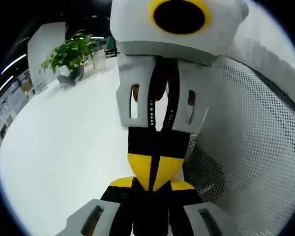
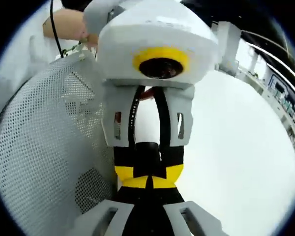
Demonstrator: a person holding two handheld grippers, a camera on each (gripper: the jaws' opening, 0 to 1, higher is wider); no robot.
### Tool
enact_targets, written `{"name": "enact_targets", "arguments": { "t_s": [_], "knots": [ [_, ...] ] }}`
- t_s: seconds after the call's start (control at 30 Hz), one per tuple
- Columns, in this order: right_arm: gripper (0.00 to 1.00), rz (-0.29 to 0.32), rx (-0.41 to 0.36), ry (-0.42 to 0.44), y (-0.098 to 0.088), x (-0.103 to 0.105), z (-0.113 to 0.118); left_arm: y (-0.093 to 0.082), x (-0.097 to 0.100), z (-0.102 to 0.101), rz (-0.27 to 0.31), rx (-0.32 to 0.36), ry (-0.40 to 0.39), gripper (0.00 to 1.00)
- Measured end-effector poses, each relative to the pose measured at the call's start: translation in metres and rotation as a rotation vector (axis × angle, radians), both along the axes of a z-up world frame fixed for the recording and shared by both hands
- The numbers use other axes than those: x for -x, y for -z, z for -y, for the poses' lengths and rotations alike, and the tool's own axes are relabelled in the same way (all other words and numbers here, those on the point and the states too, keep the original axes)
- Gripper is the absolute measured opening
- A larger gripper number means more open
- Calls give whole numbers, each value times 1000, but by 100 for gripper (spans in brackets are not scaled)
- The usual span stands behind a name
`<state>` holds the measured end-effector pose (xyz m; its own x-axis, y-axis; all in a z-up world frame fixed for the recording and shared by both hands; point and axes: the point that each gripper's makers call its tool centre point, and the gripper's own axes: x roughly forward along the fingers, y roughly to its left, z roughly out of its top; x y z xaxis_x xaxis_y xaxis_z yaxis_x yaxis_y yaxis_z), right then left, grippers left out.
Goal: Press the specified remote control buttons in sequence, fully releasing each button before pressing the next.
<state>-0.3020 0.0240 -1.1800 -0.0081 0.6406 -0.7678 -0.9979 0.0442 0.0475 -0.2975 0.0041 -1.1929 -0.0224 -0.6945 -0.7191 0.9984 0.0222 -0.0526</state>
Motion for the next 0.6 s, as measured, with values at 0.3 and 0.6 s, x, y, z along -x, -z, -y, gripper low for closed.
{"name": "enact_targets", "arguments": {
  "t_s": [0.3, 0.6],
  "knots": [
    [19, 17, 63, 83, 4, -2, 46, 0, 1, 2, 5, -15, -14, 23],
    [22, 46, 80, 27, 16, -4, 34, 0, 0, 1, 0, -12, -70, 23]
  ]
}}
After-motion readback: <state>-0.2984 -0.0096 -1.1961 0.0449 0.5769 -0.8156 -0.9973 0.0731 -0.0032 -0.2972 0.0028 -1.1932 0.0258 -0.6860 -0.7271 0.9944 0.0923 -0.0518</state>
